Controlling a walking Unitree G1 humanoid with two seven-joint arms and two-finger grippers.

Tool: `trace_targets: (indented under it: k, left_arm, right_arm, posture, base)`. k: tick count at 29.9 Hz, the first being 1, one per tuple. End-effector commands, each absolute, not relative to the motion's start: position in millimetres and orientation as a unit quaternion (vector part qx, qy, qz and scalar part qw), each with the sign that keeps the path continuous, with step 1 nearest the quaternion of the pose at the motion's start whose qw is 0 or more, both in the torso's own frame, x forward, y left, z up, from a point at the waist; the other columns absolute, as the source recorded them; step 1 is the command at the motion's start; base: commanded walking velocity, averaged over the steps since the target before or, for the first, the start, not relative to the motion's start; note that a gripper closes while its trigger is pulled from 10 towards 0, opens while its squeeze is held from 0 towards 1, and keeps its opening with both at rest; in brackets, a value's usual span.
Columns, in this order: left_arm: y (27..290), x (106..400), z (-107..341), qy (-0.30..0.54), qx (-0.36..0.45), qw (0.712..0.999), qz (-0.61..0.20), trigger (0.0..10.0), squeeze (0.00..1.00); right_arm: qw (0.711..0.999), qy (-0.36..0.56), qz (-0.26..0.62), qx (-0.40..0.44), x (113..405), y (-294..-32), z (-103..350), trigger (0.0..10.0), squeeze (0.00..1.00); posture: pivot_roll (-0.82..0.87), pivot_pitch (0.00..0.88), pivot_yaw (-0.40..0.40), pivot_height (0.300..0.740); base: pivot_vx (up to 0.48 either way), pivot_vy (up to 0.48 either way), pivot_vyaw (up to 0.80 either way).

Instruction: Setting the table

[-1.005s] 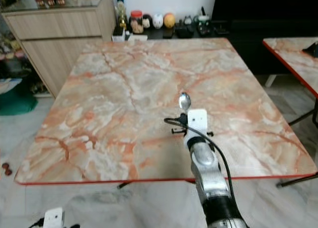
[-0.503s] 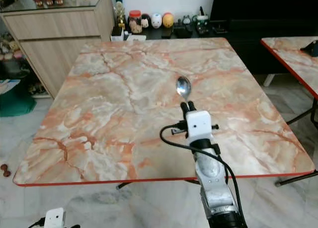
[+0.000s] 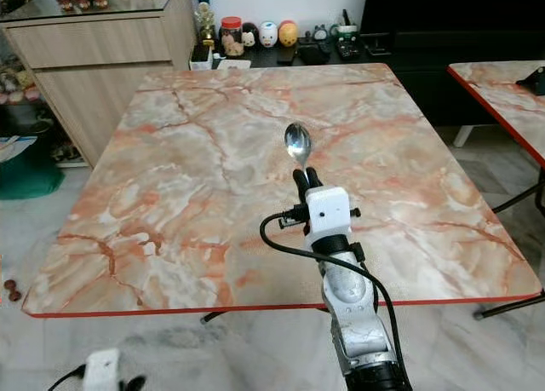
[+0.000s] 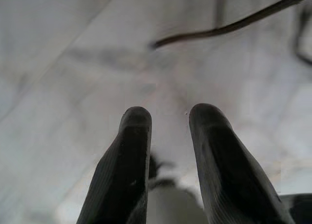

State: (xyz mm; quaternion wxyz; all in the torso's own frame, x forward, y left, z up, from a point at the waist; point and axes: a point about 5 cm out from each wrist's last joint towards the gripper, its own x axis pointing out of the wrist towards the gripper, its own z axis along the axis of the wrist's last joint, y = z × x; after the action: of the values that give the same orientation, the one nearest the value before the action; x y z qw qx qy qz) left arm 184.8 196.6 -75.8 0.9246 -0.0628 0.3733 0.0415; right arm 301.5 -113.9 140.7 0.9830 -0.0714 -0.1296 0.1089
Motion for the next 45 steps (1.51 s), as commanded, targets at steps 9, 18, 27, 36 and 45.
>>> trace_targets:
  k: [9,18,27,36,45]
  left_arm:
    - [222.0,148.2,-90.1,0.444,-0.050,0.892,0.069,10.0,0.00]
    - [228.2,134.8,-94.5,0.469,-0.049,0.878,0.081,10.0,0.00]
    - [218.5,150.7,-90.0,0.442,-0.051,0.893,0.069,10.0,0.00]
    - [218.9,149.2,-90.7,0.445,-0.052,0.891,0.071,10.0,0.00]
    - [220.1,149.1,-90.4,0.445,-0.051,0.891,0.071,10.0,0.00]
  right_arm:
    - [0.980,-0.147,0.113,-0.066,304.8,-112.3,152.2,10.0,0.00]
    - [0.980,-0.150,0.114,-0.063,306.7,-110.6,155.4,10.0,0.00]
    - [0.979,-0.154,0.115,-0.061,308.3,-109.5,159.0,10.0,0.00]
    - [0.979,-0.165,0.107,-0.060,311.0,-110.3,166.0,10.0,0.00]
    - [0.977,-0.184,0.089,-0.058,312.7,-114.6,176.4,10.0,0.00]
  posture:
    - [-0.12,0.000,0.045,0.740]
    - [-0.12,0.000,0.041,0.740]
    - [-0.12,0.000,0.038,0.740]
    - [-0.11,0.000,0.040,0.740]
    - [-0.12,0.000,0.045,0.740]
  base:
    - [0.000,-0.316,0.00]
    - [0.000,-0.324,0.00]
    - [0.000,-0.325,0.00]
    - [0.000,-0.333,0.00]
    - [0.000,-0.399,0.00]
